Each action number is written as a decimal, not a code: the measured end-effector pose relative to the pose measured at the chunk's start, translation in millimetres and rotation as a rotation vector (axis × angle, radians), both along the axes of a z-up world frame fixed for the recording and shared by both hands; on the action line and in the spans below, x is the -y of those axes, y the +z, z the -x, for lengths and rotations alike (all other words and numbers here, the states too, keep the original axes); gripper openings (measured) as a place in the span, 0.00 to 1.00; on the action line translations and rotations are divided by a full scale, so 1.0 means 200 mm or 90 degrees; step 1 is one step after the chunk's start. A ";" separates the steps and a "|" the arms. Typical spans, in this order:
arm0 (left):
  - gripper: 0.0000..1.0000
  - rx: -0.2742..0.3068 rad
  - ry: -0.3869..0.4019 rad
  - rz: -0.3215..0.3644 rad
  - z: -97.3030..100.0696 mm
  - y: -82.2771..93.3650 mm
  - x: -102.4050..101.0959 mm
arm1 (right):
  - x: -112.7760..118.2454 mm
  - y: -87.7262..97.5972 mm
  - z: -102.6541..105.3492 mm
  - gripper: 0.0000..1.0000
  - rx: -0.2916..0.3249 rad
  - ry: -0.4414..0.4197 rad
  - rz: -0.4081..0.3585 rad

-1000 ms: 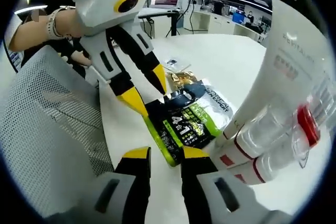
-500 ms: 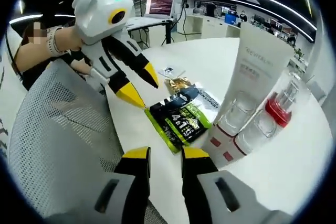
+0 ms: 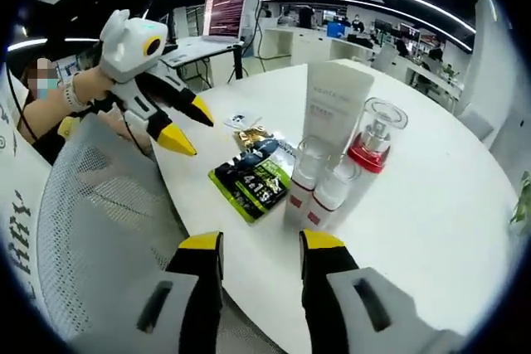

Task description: Arrange the skincare products in the storage area until every visible bottle or jar stands upright without overlapping.

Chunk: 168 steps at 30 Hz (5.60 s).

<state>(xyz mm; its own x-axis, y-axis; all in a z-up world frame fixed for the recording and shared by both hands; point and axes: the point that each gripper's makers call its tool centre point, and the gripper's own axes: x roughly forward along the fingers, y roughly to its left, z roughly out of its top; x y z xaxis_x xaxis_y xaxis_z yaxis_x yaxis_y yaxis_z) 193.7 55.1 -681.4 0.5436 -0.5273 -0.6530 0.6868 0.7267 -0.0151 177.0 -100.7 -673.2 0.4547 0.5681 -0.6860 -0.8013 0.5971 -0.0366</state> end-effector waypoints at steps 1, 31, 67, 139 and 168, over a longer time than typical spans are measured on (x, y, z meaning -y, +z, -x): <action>0.39 0.000 0.004 0.000 0.00 0.00 0.00 | 0.01 0.01 -0.01 0.42 0.003 -0.004 0.000; 0.74 0.034 0.052 0.034 0.04 0.13 -0.06 | 0.13 0.10 -0.09 0.90 0.046 -0.044 0.032; 0.99 0.041 0.065 0.022 -0.05 0.09 -0.18 | 0.06 0.09 -0.15 0.99 0.044 -0.047 0.043; 0.34 -0.134 -0.004 0.002 -0.36 -0.37 -0.24 | 0.15 -0.01 -0.18 0.66 -0.031 -0.140 0.011; 0.52 -0.090 -0.041 -0.103 -0.51 -0.41 -0.27 | 0.15 -0.01 -0.19 0.61 -0.039 -0.134 0.004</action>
<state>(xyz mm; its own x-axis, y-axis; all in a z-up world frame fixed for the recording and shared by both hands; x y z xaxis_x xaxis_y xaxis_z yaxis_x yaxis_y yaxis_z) 296.0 109.4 -763.0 0.4091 -0.4396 -0.7996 0.7310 0.6824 -0.0012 214.1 -130.1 -676.1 0.5199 0.4604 -0.7195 -0.6595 0.7517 0.0044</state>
